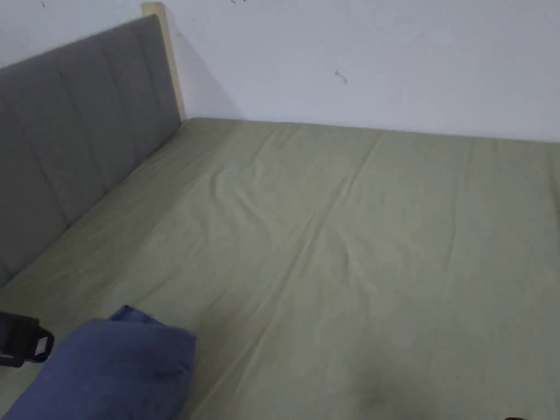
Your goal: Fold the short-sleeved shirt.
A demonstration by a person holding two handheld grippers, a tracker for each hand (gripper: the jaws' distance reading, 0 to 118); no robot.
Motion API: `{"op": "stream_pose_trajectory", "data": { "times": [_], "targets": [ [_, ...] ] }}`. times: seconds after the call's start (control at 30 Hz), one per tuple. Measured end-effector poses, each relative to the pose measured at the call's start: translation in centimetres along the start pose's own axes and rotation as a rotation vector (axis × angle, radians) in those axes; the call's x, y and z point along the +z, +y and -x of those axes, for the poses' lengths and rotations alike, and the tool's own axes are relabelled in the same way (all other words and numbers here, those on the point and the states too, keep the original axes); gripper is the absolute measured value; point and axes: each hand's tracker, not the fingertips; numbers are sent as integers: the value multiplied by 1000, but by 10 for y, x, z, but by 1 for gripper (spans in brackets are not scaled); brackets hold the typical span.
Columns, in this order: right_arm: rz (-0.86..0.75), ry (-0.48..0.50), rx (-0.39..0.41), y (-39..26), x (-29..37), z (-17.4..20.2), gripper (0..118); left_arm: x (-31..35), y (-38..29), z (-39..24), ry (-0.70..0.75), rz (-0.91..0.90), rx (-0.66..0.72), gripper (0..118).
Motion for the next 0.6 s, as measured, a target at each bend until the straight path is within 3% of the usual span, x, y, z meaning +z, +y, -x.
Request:
{"op": "stream_pose_trajectory", "data": {
  "times": [0.1, 0.17, 0.27, 0.3, 0.37, 0.5, 0.6],
  "targets": [
    [-69, -61, 8, 12, 35, -14, 0, 69, -21, -65, 143, -268, -77, 103],
    [-124, -108, 19, 21, 60, -24, 0, 94, -31, -103, 303, -396, -198, 87],
    [-203, -196, 28, 34, 98, -40, 0, 126, -48, -177, 296, -574, -159, 10],
    [-236, -214, 18, 37, 111, -47, 0, 138, -55, -198, 213, -637, -39, 1],
    [-286, -278, 12, 44, 134, -58, 0, 155, -67, -234, -6, -703, 65, 0],
    [-390, -383, 19, 56, 175, -77, 0, 179, -86, -320, 64, -925, 42, 0],
    [-433, -438, 36, 60, 194, -84, 0, 186, -94, -354, 29, -1017, -2, 0]
  ]
}}
